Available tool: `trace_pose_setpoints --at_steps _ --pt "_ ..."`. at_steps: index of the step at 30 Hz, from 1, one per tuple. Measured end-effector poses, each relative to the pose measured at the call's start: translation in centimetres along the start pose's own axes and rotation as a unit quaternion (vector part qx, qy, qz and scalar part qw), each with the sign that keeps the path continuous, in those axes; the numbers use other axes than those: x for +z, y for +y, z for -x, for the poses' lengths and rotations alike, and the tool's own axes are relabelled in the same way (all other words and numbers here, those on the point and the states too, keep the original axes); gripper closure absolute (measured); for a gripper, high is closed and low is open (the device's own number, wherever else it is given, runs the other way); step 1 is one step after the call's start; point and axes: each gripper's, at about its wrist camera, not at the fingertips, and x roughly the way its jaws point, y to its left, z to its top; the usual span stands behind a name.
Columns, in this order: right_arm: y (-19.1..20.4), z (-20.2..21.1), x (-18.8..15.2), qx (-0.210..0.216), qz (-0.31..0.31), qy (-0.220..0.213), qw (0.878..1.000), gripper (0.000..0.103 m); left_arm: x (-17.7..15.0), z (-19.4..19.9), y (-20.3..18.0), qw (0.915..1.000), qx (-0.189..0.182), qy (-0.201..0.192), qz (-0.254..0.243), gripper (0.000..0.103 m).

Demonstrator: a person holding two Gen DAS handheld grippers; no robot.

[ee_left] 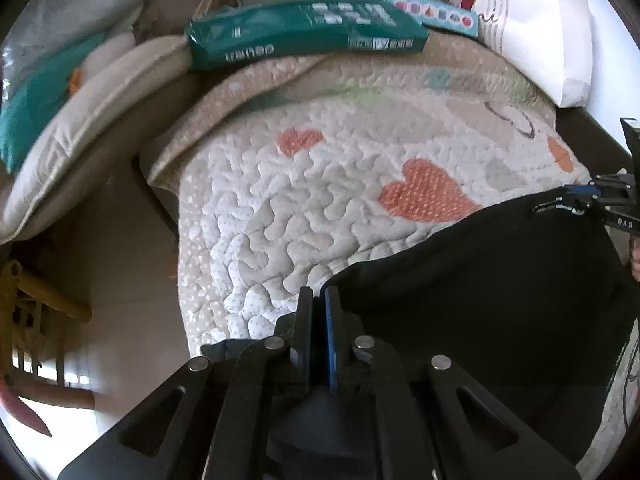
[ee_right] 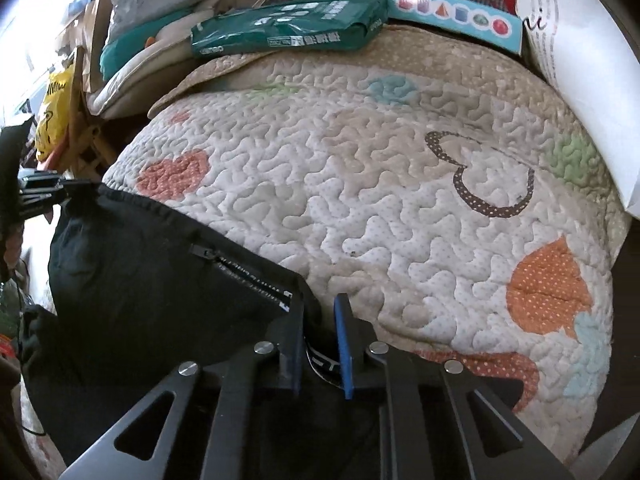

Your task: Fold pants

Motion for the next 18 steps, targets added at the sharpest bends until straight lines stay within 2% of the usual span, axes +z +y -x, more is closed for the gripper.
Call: trace_pose_setpoints --at_steps 8,9,11,18 --pt "2.1 4.9 -1.9 -0.021 0.0 -0.014 1.0 0.089 -2.3 6.3 -1.8 0.9991 0.0 -0.042 -0.008 0.097" --pt "2.6 5.6 -2.4 -0.025 0.002 -0.013 1.0 0.09 -3.2 7.4 -2.2 0.9988 0.0 -0.048 -0.007 0.097" --pt "3.3 6.8 -3.6 -0.03 0.007 -0.011 0.999 0.097 -4.7 9.1 -2.9 0.9984 -0.001 -0.057 -0.007 0.098" --pt "6.1 11.3 -9.8 -0.041 0.006 -0.002 0.999 0.097 -11.3 14.5 -5.9 0.9971 -0.013 -0.075 0.007 0.098"
